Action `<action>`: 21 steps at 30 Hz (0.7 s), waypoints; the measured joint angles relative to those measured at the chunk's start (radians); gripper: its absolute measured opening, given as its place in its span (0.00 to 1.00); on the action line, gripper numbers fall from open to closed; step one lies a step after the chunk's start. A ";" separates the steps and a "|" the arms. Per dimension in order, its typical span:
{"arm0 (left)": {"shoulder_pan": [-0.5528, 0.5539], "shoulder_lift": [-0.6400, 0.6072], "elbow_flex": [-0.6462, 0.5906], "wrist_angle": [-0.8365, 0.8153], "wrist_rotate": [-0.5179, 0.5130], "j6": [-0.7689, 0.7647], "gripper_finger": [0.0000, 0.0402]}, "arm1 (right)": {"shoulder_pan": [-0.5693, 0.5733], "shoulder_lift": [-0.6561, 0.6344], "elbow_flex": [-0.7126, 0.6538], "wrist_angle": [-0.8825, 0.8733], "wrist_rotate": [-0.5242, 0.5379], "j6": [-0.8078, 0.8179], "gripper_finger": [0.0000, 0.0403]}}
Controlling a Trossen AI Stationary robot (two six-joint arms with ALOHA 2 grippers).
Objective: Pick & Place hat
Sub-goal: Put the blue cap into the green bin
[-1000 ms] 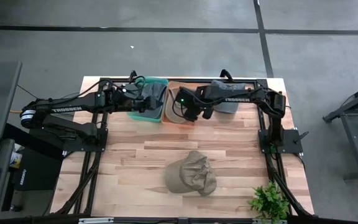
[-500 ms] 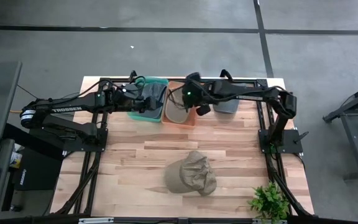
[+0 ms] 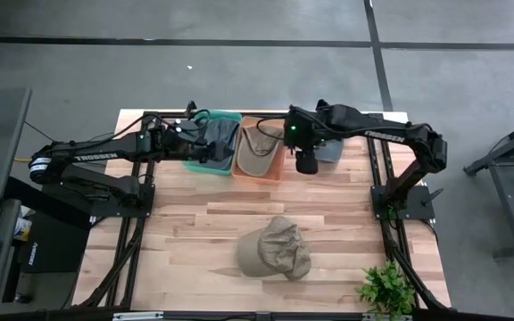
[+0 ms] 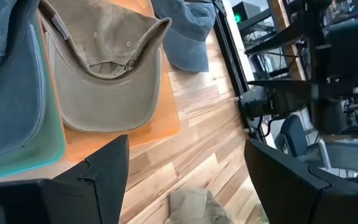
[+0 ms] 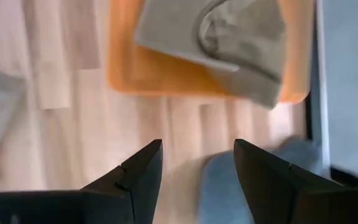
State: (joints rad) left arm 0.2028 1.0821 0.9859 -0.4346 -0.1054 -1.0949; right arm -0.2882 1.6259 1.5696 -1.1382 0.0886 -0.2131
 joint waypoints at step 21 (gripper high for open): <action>0.000 -0.085 0.001 -0.129 0.016 0.074 0.69 | 0.046 -0.128 -0.465 0.051 0.166 0.140 0.48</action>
State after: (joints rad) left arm 0.2028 0.9974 0.9865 -0.5636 -0.0890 -1.0210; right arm -0.2423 1.4975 1.1047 -1.0874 0.2548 -0.0730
